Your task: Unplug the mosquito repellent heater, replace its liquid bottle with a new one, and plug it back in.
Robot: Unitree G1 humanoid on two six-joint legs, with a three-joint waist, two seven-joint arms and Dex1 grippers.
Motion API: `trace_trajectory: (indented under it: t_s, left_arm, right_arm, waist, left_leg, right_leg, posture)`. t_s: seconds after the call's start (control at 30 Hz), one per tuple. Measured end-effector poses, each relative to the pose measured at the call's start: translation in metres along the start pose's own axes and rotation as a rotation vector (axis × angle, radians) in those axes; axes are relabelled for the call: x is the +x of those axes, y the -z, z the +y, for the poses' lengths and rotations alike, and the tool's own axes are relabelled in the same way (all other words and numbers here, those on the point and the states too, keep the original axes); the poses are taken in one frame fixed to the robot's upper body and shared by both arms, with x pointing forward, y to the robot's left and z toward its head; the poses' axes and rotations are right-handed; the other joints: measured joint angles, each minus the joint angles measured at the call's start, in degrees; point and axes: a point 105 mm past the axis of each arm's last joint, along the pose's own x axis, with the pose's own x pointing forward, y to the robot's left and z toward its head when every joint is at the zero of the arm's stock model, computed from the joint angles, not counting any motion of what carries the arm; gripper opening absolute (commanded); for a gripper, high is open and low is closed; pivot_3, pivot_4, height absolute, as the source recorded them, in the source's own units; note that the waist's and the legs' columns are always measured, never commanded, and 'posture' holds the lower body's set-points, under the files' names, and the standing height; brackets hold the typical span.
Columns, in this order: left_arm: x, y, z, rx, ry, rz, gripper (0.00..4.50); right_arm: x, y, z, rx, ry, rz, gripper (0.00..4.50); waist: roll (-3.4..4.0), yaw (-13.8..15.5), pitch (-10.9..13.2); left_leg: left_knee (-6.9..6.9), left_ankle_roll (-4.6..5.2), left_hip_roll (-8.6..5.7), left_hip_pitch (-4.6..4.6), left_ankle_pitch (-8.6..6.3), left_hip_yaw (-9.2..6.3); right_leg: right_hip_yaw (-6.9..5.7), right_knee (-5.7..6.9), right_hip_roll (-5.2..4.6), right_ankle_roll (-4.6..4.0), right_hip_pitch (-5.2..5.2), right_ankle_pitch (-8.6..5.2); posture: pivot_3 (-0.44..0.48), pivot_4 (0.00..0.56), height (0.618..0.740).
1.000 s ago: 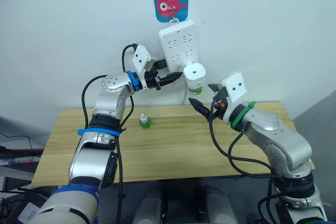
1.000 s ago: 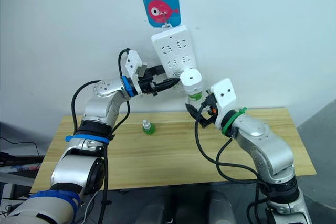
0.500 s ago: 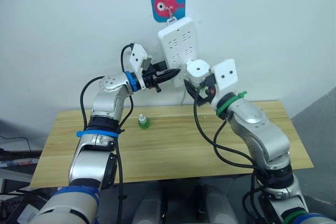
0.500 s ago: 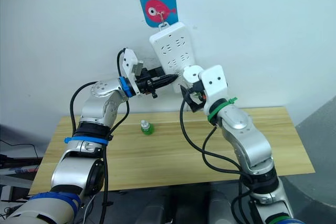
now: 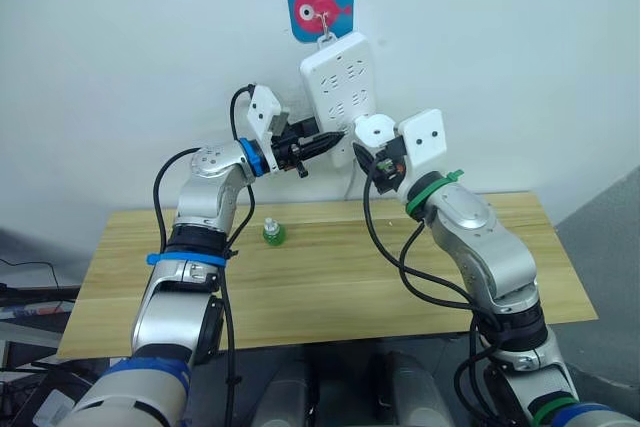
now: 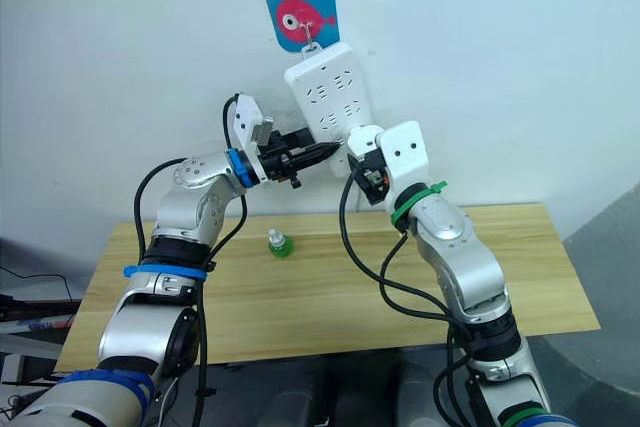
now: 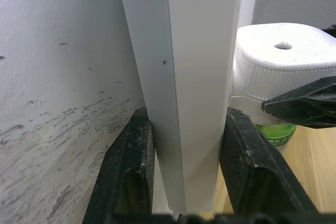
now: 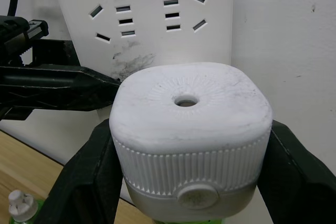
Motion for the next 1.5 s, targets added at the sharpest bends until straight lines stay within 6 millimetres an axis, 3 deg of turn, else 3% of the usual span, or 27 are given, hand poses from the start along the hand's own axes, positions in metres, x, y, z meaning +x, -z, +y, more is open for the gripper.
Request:
trace_trajectory:
  t_s: [0.13, 0.3, 0.5, 0.6, 0.83, 0.93, 1.03, 1.2, 1.33, 1.5]
  left_arm:
    - [0.001, -0.001, -0.002, 0.006, 0.008, 0.0, 1.37]
    - [-0.005, 0.0, 0.002, 0.01, -0.01, 0.011, 1.37]
    - [-0.016, 0.005, 0.01, -0.004, -0.079, 0.015, 1.37]
    - [-0.028, 0.009, 0.011, 0.004, -0.112, 0.036, 2.31]
    - [-0.083, 0.045, 0.007, -0.047, -0.219, 0.184, 4.44]
    - [-0.103, 0.051, -0.004, -0.046, -0.264, 0.213, 4.49]
    - [-0.109, 0.058, -0.023, -0.061, -0.278, 0.214, 4.49]
    - [-0.082, 0.052, -0.08, -0.083, -0.165, 0.112, 4.49]
    - [-0.041, 0.044, -0.114, -0.115, -0.098, -0.003, 4.49]
    - [-0.003, 0.021, -0.115, -0.097, -0.163, -0.134, 4.49]
  right_arm:
    - [-0.007, -0.002, -0.002, -0.006, -0.014, 0.001, 3.0]
    - [-0.037, -0.006, -0.008, 0.03, -0.064, 0.008, 3.0]
    - [-0.051, 0.007, -0.009, 0.07, -0.112, 0.058, 3.0]
    - [-0.046, 0.006, -0.011, 0.072, -0.113, 0.053, 3.0]
    - [-0.042, 0.014, -0.022, 0.123, -0.087, 0.08, 3.0]
    - [-0.041, 0.017, -0.03, 0.207, -0.069, 0.079, 3.0]
    - [-0.04, 0.021, -0.034, 0.393, -0.08, 0.087, 3.0]
    - [-0.036, 0.03, -0.041, 0.884, -0.087, 0.094, 3.0]
    - [-0.031, 0.024, -0.046, 1.118, -0.081, 0.052, 3.0]
    - [-0.031, 0.018, -0.04, 1.219, -0.095, 0.058, 3.0]
  waist:
    - [0.0, 0.06, 0.0]
    - [0.0, -0.17, 0.0]
    - [0.01, -0.72, 0.05]
    - [0.0, -1.38, 0.06]
    - [0.0, -1.37, 0.42]
    - [0.04, -1.01, 0.54]
    - [0.05, -0.25, 0.61]
    - [0.36, 1.47, 1.1]
    - [0.46, 1.96, 1.16]
    - [0.47, 1.58, 1.15]
  left_leg:
    - [-0.02, 0.0, -0.02, -0.02, 0.0, -0.04]
    - [0.01, 0.2, 0.0, -0.02, -0.15, 0.1]
    - [0.05, 0.13, 0.14, 0.19, -0.07, 0.31]
    - [0.02, 0.12, 0.29, 0.45, -0.07, 0.46]
    - [-0.08, 0.1, 0.52, 0.38, -0.07, 0.62]
    - [-0.08, 0.08, 0.52, 0.34, -0.1, 0.67]
    - [-0.09, 0.06, 0.54, 0.32, -0.12, 0.67]
    - [-0.07, -0.03, 0.69, 0.23, -0.15, 0.71]
    - [0.01, -0.03, 0.69, 0.2, -0.14, 0.81]
    - [0.0, 0.0, 0.73, 0.1, -0.14, 0.87]
  right_leg:
    - [0.01, 0.0, 0.0, 0.0, 0.0, 0.0]
    - [0.34, -0.02, -0.01, 0.01, -0.04, 0.01]
    - [0.91, 0.06, 0.29, 0.03, -0.08, 0.01]
    - [1.1, 0.08, 0.44, 0.04, 0.06, 0.03]
    - [1.16, 0.16, 0.52, -0.08, -0.13, 0.09]
    - [1.26, 0.03, 0.49, -0.08, -0.14, 0.09]
    - [1.29, 0.0, 0.49, -0.09, -0.14, 0.1]
    - [1.21, -0.07, 0.49, -0.38, -0.17, 0.26]
    - [1.24, -0.07, 0.5, -0.38, -0.15, 0.26]
    - [1.21, 0.03, 0.61, -0.36, -0.24, 0.27]
  posture:
    - [-0.227, 0.217, 0.74]
    - [-0.212, 0.224, 0.74]
    - [-0.193, 0.229, 0.74]
    - [-0.179, 0.233, 0.74]
    - [-0.142, 0.241, 0.74]
    - [-0.119, 0.243, 0.74]
    - [-0.101, 0.245, 0.74]
    - [-0.086, 0.244, 0.74]
    - [-0.086, 0.234, 0.74]
    - [-0.094, 0.226, 0.74]
